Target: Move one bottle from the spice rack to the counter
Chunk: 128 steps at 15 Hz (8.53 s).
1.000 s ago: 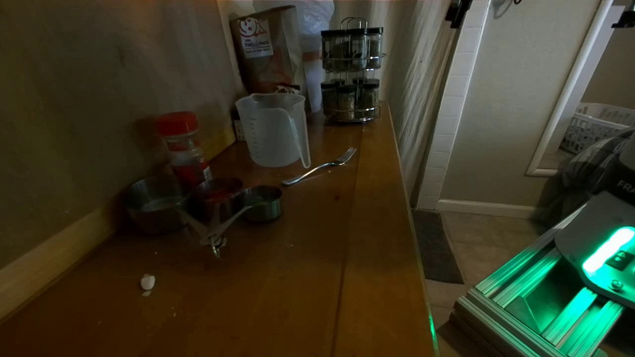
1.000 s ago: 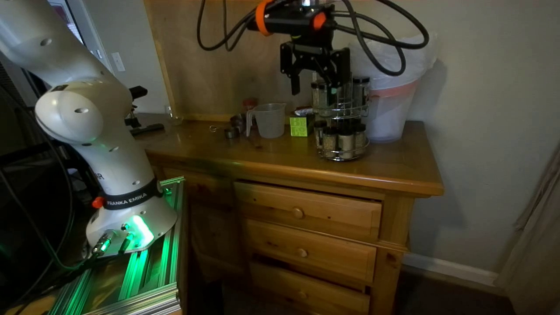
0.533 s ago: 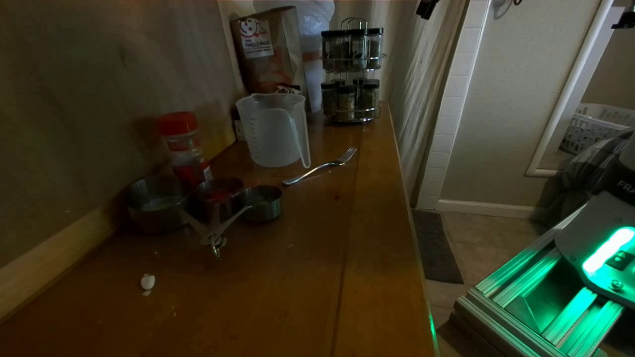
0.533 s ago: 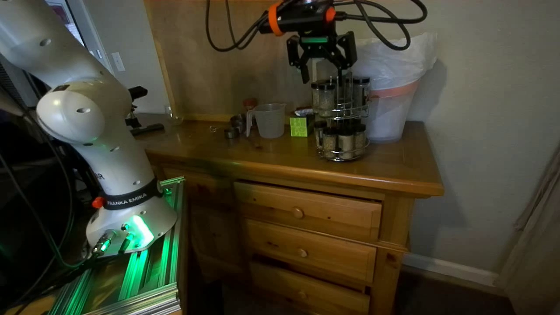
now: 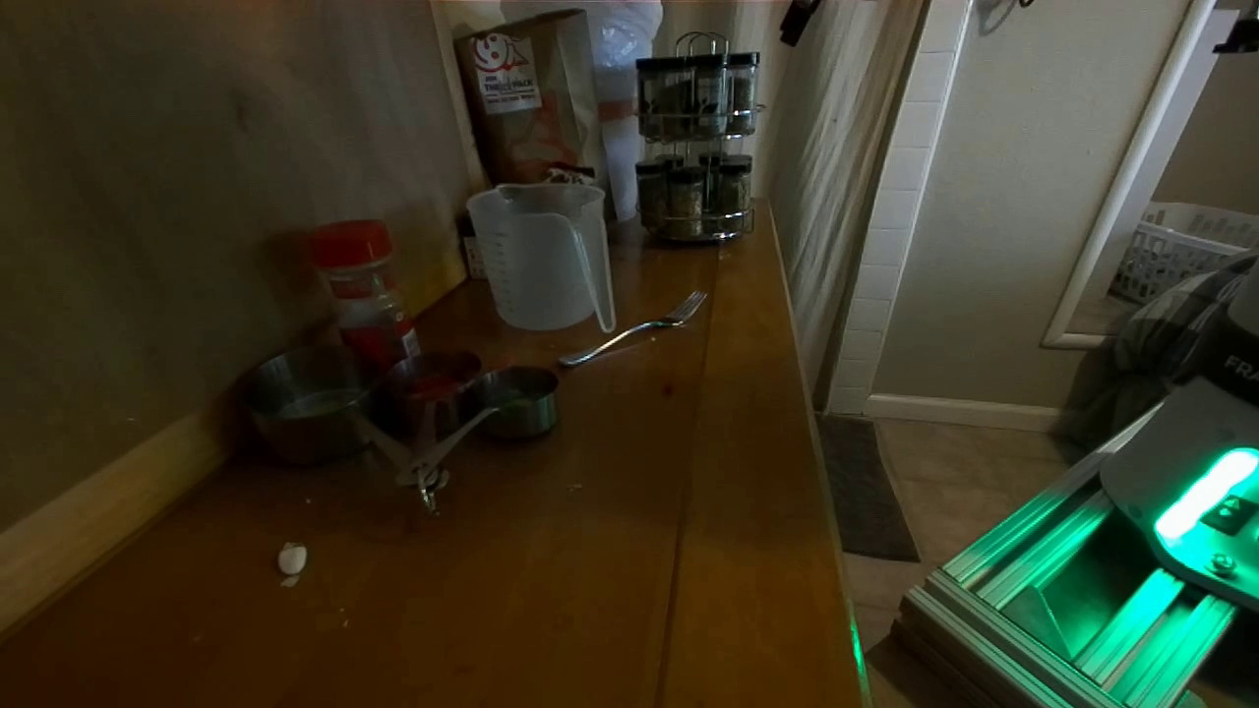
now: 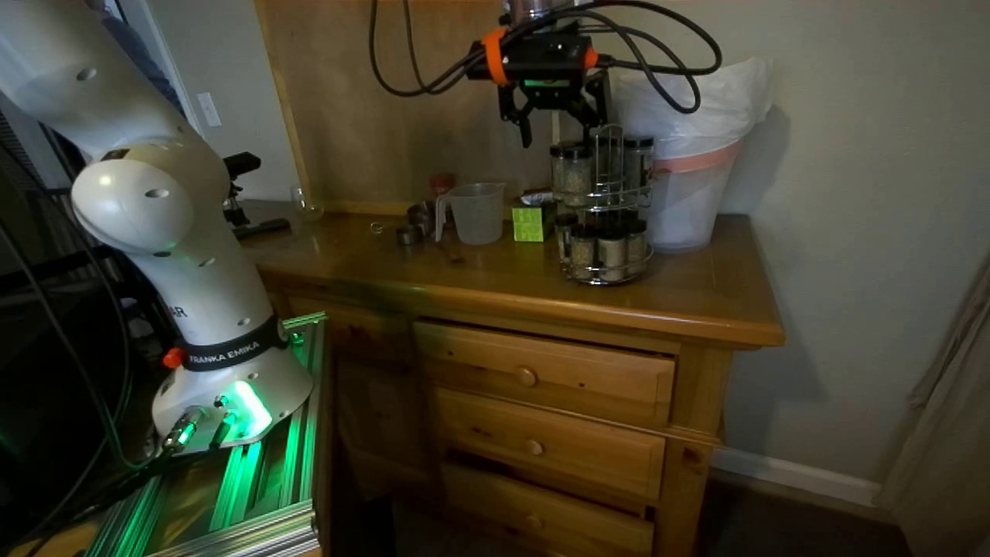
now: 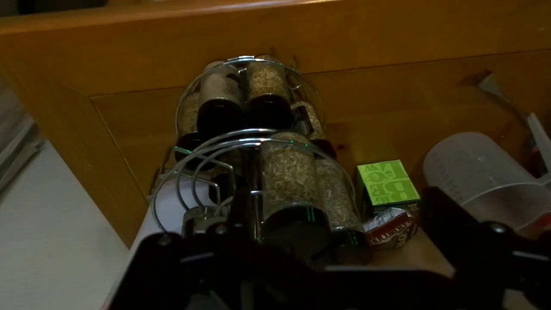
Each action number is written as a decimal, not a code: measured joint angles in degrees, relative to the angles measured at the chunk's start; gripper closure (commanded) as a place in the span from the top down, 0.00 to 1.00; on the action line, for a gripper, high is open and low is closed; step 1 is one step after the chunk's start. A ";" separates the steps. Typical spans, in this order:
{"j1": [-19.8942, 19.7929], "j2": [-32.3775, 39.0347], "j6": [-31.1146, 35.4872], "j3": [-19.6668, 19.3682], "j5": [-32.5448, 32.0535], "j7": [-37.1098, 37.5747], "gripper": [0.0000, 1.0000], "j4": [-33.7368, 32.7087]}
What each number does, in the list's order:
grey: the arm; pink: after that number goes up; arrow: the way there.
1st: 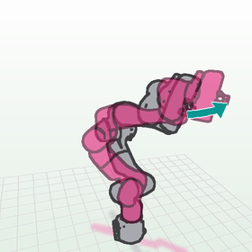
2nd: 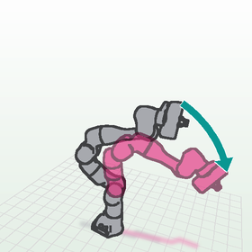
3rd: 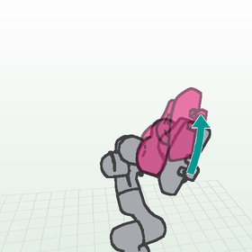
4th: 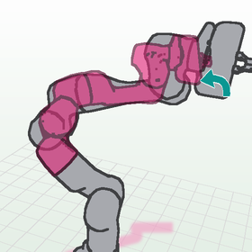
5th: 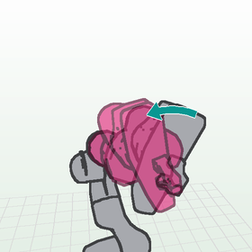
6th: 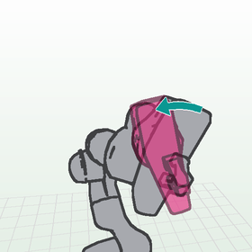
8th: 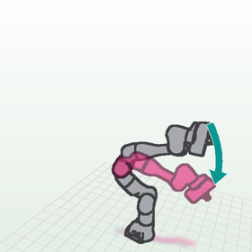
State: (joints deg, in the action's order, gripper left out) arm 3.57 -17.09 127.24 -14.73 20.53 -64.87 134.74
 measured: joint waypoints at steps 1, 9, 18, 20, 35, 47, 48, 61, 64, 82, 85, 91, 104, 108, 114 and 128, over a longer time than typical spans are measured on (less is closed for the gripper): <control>0.00 0.39 0.00 0.08 0.00 -0.94 1.00 0.08; -0.18 4.06 0.95 0.12 2.56 -8.96 1.00 -0.30; -1.13 5.58 1.37 0.72 4.60 -10.34 1.00 -1.15; -1.12 5.86 1.39 0.90 6.57 -12.19 1.00 -1.18; -1.52 11.38 3.78 3.34 17.86 -21.01 0.68 -5.36; -5.05 11.45 0.21 3.75 17.76 -25.24 0.60 -5.38; -5.05 11.45 0.18 3.93 17.76 -25.59 0.66 -5.37; -5.45 11.41 0.92 6.19 17.70 -25.89 0.24 -5.33; -5.90 11.35 0.90 6.13 17.63 -25.93 0.24 -5.26; -5.61 1.81 -4.52 6.72 13.17 -23.45 0.24 -4.91; -5.16 -1.98 -10.82 6.62 13.15 -23.63 0.24 -4.01; -0.97 -9.65 -17.96 8.29 13.67 -23.70 0.24 1.24; 3.63 -14.42 0.11 16.11 11.71 -17.85 0.24 17.80; 4.06 -13.57 9.30 15.77 11.15 -15.52 0.24 20.89; 2.62 -5.01 24.26 19.41 9.83 -8.77 0.24 24.18; 8.70 4.23 37.42 15.10 16.02 -0.84 0.24 21.73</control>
State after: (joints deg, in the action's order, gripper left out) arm 12.27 -12.86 164.66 0.37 36.55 -65.71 156.48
